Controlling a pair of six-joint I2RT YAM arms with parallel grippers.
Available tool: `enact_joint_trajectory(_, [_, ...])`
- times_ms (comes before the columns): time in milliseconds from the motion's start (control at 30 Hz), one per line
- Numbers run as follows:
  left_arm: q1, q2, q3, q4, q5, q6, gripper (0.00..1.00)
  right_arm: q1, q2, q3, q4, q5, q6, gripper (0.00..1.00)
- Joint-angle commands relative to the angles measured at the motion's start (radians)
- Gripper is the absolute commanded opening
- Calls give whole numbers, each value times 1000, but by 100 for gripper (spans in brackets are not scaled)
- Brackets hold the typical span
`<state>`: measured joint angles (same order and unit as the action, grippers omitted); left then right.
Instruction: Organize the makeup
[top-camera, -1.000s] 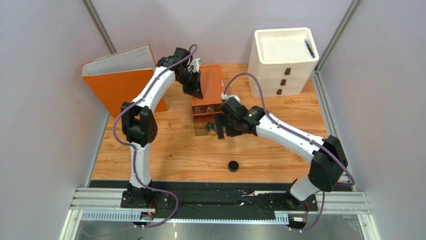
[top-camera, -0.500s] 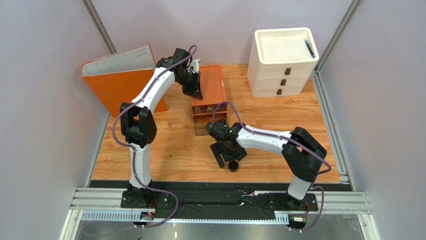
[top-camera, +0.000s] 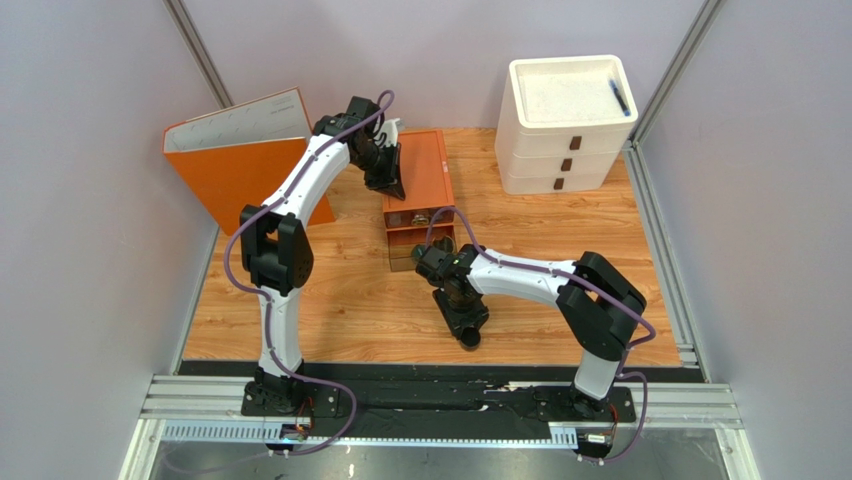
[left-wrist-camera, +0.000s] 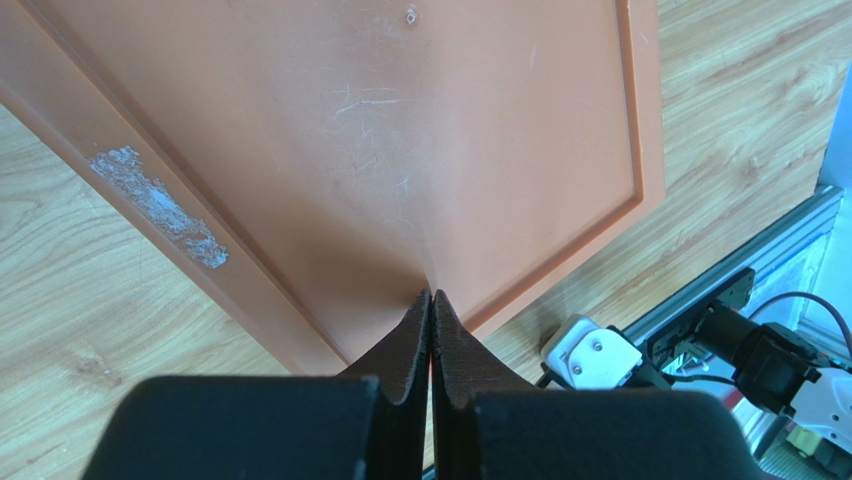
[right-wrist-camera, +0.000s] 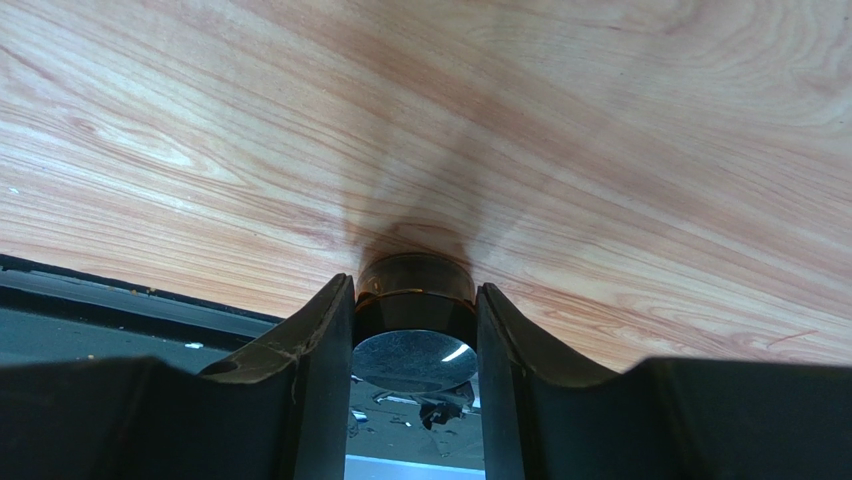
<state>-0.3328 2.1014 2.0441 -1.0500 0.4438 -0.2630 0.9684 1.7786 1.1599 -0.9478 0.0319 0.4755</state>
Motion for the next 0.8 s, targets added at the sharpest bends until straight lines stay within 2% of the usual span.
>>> enact_joint_trajectory(0, [0, 37, -41, -87, -99, 42, 0, 7, -25, 55, -26, 37, 11, 7])
enact_joint_trajectory(67, [0, 39, -41, -85, -96, 42, 0, 7, -39, 72, -28, 57, 17, 0])
enact_joint_trajectory(300, [0, 35, -39, -88, -99, 45, 0, 6, -70, 196, -49, 135, 12, 0])
enact_joint_trajectory(467, [0, 32, -44, -85, -91, 38, 0, 3, -56, 329, -36, 264, -9, 0])
enact_joint_trajectory(567, [0, 31, -48, -85, -94, 39, 0, -23, -25, 386, 10, 306, -26, 0])
enact_joint_trajectory(767, [0, 32, -45, -90, -99, 44, 0, -89, 123, 607, 37, 326, -49, 0])
